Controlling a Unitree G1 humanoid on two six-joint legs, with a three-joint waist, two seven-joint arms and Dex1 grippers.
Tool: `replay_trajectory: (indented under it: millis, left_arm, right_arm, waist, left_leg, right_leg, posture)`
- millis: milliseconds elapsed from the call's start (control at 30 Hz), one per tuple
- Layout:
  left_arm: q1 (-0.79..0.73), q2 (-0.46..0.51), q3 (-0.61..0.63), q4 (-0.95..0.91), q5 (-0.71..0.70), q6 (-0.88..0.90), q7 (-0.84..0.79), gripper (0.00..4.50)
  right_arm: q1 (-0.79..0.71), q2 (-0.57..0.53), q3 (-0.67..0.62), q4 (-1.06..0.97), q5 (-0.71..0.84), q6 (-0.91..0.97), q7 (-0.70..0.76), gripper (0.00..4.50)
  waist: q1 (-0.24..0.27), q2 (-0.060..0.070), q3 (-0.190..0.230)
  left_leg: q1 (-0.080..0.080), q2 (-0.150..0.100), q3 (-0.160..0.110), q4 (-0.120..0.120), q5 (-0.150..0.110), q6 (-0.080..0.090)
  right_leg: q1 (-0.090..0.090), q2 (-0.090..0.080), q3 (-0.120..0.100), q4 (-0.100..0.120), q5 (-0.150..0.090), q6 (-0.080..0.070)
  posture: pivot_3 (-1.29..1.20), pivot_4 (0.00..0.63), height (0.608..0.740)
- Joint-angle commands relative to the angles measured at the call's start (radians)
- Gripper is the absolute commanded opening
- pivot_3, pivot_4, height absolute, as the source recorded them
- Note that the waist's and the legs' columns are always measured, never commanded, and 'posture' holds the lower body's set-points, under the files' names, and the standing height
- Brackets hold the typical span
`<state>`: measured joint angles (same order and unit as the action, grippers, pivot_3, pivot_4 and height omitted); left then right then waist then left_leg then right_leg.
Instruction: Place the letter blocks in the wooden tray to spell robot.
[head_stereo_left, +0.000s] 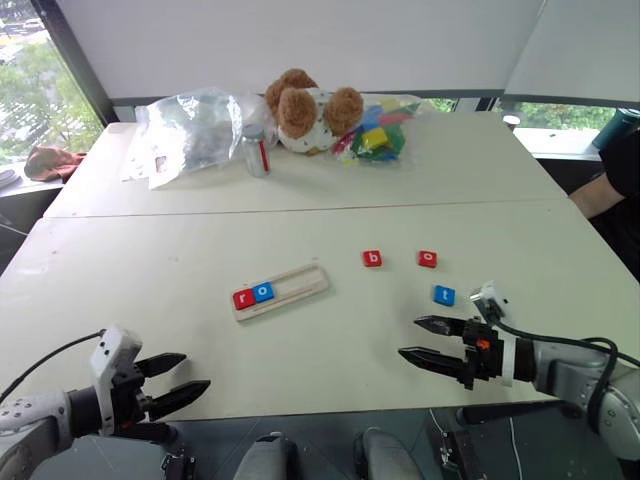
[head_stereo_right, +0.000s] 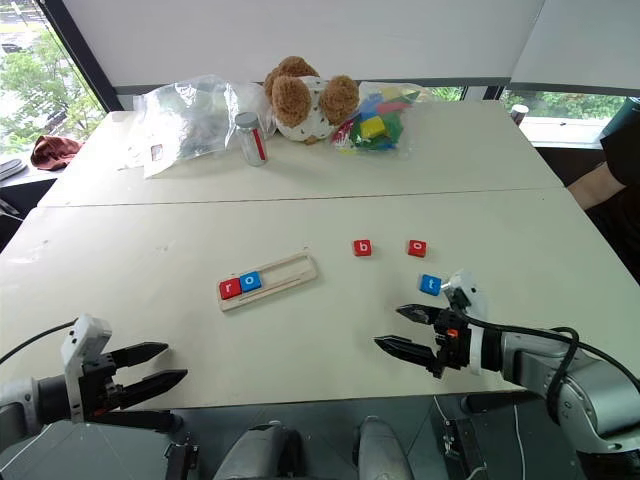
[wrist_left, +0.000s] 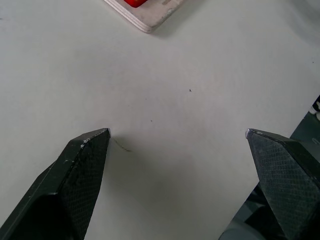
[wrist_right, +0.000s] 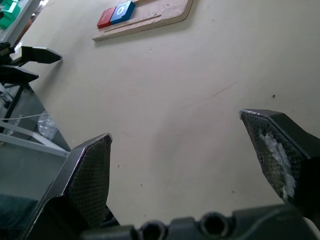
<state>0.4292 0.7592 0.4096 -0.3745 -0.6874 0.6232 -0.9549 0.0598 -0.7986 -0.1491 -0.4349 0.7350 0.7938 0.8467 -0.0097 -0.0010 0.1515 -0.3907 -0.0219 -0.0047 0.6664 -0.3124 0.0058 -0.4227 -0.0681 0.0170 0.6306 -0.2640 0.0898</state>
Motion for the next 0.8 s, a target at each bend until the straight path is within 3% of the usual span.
replay_trajectory:
  millis: [33,467,700,800]
  left_arm:
    - [0.004,-0.015,0.023,-0.027,0.002,-0.024,0.017,4.5]
    - [-0.032,-0.024,0.024,0.032,0.071,-0.089,0.047,4.5]
    - [-0.082,-0.001,0.08,0.077,0.005,-0.037,0.016,4.5]
    - [-0.097,0.041,0.076,0.113,0.047,-0.081,-0.027,4.5]
  right_arm:
    - [-0.021,0.017,0.011,-0.003,-0.012,-0.02,-0.005,4.48]
    - [-0.096,0.031,0.072,0.059,-0.091,-0.045,-0.007,4.48]
    - [-0.101,0.018,0.043,0.087,-0.11,-0.052,-0.005,4.48]
    - [-0.1,0.005,0.023,0.088,-0.108,-0.046,0.002,4.48]
  waist:
    - [0.0,0.0,0.0]
    - [0.0,0.0,0.0]
    - [-0.001,0.0,0.0]
    - [-0.002,0.0,0.0]
  left_leg:
    - [0.0,0.0,0.0,0.0,0.0,0.0]
    - [0.0,0.0,0.0,0.0,0.0,0.0]
    - [0.0,0.0,0.0,0.0,0.0,0.0]
    - [0.0,0.0,0.0,0.0,0.0,0.0]
  right_leg:
    - [0.0,0.0,0.0,0.0,0.0,0.0]
    - [0.0,0.0,0.0,0.0,0.0,0.0]
    - [0.0,0.0,0.0,0.0,0.0,0.001]
    - [0.0,0.0,-0.001,0.0,0.0,0.001]
  posture:
    - [0.0,0.15,0.74]
    - [0.0,0.15,0.74]
    - [0.0,0.15,0.74]
    - [0.0,0.15,0.74]
